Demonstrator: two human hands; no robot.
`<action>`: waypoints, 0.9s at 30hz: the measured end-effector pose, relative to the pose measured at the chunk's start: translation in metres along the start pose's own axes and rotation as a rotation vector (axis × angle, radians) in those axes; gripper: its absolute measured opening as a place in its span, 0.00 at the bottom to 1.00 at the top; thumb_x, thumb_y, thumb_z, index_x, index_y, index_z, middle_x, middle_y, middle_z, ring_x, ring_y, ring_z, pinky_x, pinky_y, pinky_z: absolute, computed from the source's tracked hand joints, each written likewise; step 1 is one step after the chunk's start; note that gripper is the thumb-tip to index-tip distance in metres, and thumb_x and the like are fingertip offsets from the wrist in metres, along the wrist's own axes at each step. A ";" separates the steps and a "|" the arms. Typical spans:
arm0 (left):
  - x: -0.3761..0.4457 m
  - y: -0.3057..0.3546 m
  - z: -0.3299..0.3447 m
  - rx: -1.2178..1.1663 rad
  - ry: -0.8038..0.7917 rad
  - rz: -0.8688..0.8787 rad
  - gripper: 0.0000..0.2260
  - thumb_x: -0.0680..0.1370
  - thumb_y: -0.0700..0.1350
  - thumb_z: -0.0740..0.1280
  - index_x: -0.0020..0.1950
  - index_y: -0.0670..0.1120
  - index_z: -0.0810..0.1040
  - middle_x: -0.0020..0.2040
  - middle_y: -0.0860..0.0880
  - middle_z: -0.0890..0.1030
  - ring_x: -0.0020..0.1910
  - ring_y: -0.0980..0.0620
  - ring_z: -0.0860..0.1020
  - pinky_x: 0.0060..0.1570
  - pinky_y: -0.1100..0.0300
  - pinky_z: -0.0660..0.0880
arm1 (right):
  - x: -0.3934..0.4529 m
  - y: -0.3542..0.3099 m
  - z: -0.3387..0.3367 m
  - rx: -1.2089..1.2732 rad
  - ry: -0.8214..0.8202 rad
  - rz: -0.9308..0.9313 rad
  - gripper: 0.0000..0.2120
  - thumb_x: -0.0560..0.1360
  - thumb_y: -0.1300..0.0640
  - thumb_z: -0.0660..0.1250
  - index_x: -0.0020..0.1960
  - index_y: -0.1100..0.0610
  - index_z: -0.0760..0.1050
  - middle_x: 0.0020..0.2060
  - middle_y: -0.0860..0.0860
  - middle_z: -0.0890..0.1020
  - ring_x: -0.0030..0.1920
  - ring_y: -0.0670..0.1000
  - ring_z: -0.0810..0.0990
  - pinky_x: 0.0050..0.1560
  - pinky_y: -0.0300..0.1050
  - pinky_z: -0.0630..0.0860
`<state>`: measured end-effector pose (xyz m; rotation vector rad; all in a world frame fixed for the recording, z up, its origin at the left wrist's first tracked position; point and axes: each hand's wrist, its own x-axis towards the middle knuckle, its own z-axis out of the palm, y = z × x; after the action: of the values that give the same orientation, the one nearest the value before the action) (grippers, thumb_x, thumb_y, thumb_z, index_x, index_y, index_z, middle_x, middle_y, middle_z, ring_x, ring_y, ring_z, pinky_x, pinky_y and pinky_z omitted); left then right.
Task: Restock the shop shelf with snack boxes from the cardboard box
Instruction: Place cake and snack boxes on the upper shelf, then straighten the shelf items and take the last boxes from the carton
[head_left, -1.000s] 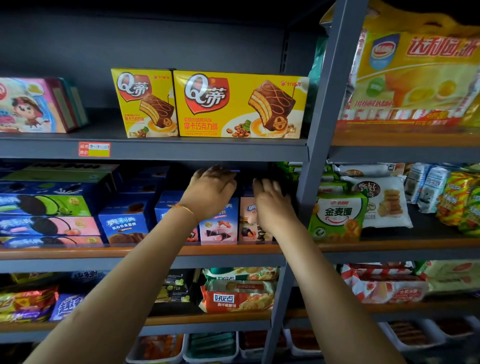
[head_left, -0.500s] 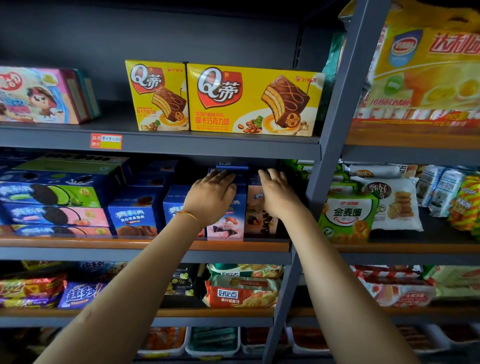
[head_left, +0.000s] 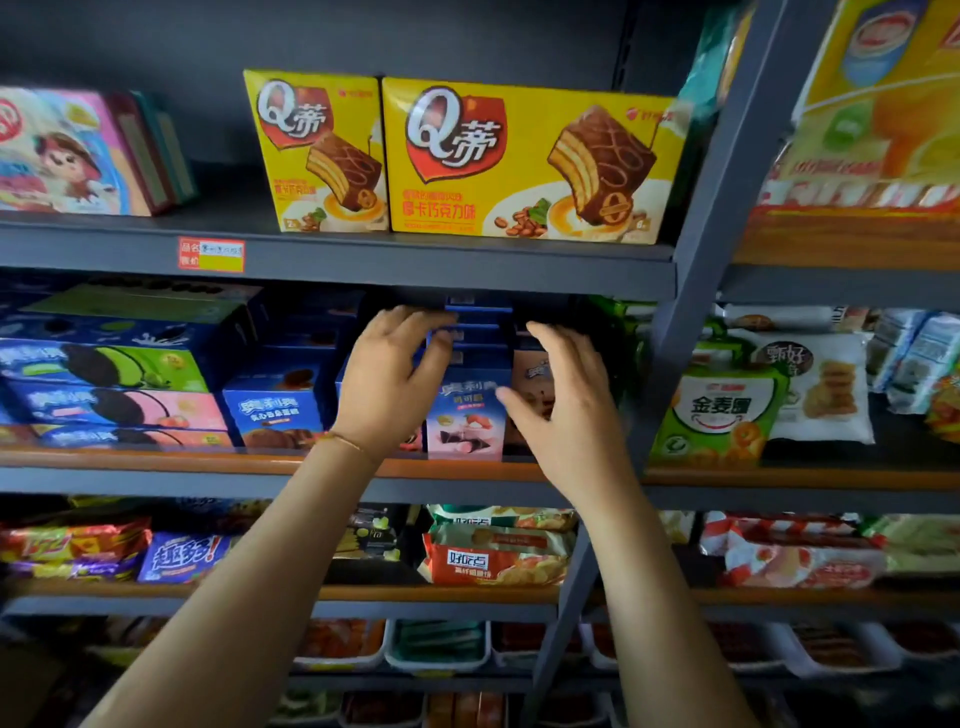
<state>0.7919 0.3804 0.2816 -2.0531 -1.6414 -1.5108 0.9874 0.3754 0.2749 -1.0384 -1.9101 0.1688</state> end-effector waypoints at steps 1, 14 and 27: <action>-0.009 0.000 -0.011 -0.039 0.027 -0.026 0.17 0.80 0.50 0.57 0.56 0.43 0.83 0.51 0.49 0.83 0.53 0.50 0.79 0.54 0.59 0.74 | -0.006 -0.010 0.007 0.060 0.024 -0.007 0.26 0.76 0.55 0.72 0.71 0.55 0.69 0.65 0.52 0.74 0.66 0.49 0.72 0.65 0.39 0.70; -0.264 -0.211 -0.257 0.007 -0.315 -0.810 0.07 0.80 0.45 0.66 0.48 0.46 0.84 0.40 0.48 0.84 0.43 0.48 0.83 0.46 0.52 0.77 | -0.107 -0.233 0.273 0.325 -0.681 0.272 0.05 0.79 0.53 0.68 0.53 0.51 0.78 0.40 0.44 0.80 0.42 0.39 0.78 0.44 0.40 0.74; -0.461 -0.364 -0.457 -0.061 0.032 -1.423 0.08 0.81 0.43 0.63 0.50 0.49 0.82 0.42 0.46 0.85 0.39 0.46 0.83 0.43 0.53 0.82 | -0.229 -0.417 0.545 0.351 -1.213 0.193 0.04 0.75 0.52 0.67 0.49 0.50 0.79 0.42 0.44 0.82 0.45 0.45 0.80 0.51 0.46 0.78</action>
<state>0.2619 -0.0621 0.0033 -0.5982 -3.2703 -1.7119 0.3670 0.1010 0.0238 -0.9282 -2.6360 1.4599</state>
